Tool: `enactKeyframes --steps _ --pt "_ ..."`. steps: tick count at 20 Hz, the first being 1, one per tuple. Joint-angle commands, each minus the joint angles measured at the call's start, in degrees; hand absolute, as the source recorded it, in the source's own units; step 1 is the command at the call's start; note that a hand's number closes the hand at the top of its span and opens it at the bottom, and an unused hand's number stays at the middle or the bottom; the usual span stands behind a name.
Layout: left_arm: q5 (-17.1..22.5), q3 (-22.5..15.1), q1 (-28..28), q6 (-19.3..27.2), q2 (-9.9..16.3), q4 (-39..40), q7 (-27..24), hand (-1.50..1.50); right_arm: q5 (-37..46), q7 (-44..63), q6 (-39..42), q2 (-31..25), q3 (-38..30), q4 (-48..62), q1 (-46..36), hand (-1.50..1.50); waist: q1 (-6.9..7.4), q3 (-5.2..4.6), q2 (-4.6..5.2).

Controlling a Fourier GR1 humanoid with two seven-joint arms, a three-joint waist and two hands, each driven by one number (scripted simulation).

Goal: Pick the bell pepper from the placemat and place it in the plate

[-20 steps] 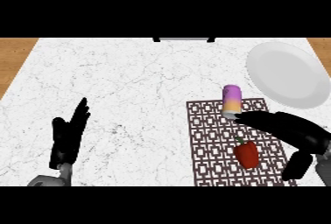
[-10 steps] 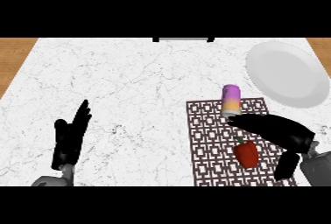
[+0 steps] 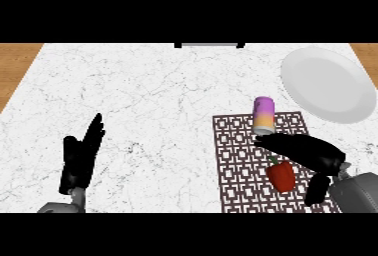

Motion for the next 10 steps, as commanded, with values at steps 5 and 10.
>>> enactKeyframes --steps 5,10 --pt "-0.7 2.7 0.1 -2.4 -1.7 2.0 -1.5 0.0 7.2 -1.5 -2.2 5.1 -0.7 5.6 -0.8 -1.5 0.04 0.0 0.01" --pt "-2.6 1.9 0.4 -1.4 -2.8 -1.1 1.0 0.0 9.8 -6.8 -3.3 2.3 -1.0 4.9 -0.4 1.5 0.06 0.01 -0.01"
